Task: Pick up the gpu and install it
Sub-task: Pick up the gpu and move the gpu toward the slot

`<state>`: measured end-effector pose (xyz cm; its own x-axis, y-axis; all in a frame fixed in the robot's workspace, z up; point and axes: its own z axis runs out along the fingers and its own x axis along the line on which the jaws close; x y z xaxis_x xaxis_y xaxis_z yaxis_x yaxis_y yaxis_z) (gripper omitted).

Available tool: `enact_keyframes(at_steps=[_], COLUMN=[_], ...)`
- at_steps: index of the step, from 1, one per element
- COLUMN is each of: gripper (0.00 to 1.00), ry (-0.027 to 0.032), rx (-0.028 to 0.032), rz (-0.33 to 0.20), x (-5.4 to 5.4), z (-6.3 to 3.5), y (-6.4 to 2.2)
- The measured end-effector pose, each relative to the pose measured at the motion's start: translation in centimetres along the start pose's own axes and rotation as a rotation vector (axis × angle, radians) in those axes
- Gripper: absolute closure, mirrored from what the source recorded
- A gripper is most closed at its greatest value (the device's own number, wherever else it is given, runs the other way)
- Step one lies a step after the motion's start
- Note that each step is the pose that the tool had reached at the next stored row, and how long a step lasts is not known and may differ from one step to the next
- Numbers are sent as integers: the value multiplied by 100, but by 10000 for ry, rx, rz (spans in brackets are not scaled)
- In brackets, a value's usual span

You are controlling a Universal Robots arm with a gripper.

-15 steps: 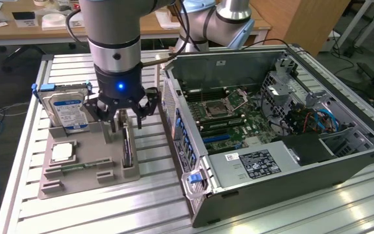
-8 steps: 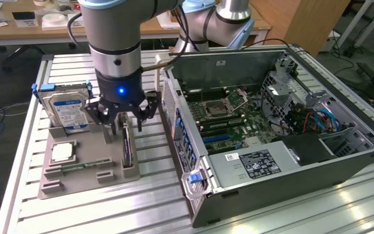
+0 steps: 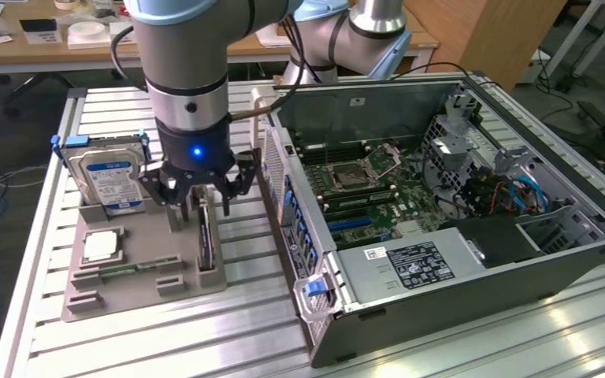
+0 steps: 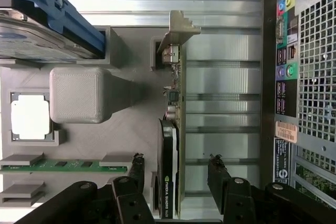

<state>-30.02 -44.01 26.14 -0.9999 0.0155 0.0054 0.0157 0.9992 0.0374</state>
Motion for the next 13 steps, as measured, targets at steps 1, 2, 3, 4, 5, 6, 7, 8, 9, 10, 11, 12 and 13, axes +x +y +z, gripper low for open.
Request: enact_keyframes(at_steps=[1, 2, 3, 4, 5, 6, 7, 8, 9, 10, 11, 12, 13], gripper=[40, 40, 40, 40, 40, 40, 40, 40, 40, 40, 40, 40, 40], ry=[1, 0, 0, -1, -1, 0, -1, -1, 1, 1, -1, -1, -1], rx=[1, 0, 0, -1, -1, 0, -1, -1, 0, 1, 0, -1, -1], rz=[0, 0, 0, 0, 0, 0, 0, 0, -1, 0, -1, -1, -1], x=[0, 0, 0, 0, 0, 0, 0, 0, 3, 7, 8, 9, 9], z=[4, 9, 15, 21, 28, 35, 42, 49, 54, 60, 67, 74, 81], y=[0, 0, 0, -1, -1, -1, -2, -2, -3, -3, -3, -3, -3])
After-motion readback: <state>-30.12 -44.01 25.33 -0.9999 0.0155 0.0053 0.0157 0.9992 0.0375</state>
